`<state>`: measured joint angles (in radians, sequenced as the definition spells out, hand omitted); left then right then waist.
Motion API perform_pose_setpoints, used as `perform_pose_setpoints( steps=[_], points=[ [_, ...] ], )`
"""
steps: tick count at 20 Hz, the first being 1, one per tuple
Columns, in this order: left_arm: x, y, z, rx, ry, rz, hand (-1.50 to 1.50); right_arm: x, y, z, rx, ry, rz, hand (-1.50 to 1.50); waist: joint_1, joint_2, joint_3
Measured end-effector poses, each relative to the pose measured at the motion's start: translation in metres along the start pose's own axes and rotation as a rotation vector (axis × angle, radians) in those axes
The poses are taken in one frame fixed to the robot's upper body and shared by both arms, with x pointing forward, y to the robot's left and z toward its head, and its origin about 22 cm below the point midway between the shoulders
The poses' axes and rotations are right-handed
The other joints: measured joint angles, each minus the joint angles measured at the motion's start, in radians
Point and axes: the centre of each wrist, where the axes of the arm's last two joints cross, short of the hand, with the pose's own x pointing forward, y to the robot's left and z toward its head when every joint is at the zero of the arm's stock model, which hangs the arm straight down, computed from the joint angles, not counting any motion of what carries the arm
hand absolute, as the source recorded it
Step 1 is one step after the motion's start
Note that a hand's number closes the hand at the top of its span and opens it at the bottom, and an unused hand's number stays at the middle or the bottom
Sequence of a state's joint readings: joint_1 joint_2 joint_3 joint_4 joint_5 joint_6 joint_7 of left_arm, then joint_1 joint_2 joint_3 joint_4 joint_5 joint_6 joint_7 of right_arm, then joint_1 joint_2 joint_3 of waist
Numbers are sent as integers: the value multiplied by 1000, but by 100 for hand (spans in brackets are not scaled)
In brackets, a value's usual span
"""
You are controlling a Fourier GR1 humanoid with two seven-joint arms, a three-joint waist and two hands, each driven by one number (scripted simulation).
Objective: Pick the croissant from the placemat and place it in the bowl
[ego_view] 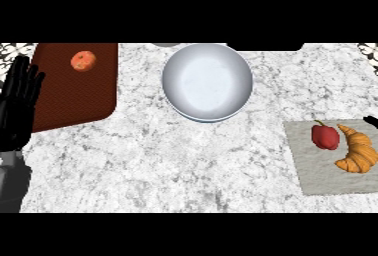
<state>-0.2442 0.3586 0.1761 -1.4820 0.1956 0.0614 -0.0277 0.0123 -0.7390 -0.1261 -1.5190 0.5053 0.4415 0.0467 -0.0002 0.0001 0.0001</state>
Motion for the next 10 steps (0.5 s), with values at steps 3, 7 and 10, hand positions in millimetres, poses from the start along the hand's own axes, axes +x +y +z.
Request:
perform_pose_setpoints(
  steps=[3, 7, 10],
  points=[
    [-2, -1, 1, 2, 5, -3, 0, 0, 6, -4, 7, -5, 16, -150, -1, 0, 0],
    [-5, 2, 5, 2, 4, -7, 0, -4, 10, -12, 19, 9, 21, -150, 0, 0, 0],
    [-3, 1, 4, 2, 1, -1, 0, -6, 15, -20, 26, 14, 23, -150, 1, 0, 0]
  ],
)
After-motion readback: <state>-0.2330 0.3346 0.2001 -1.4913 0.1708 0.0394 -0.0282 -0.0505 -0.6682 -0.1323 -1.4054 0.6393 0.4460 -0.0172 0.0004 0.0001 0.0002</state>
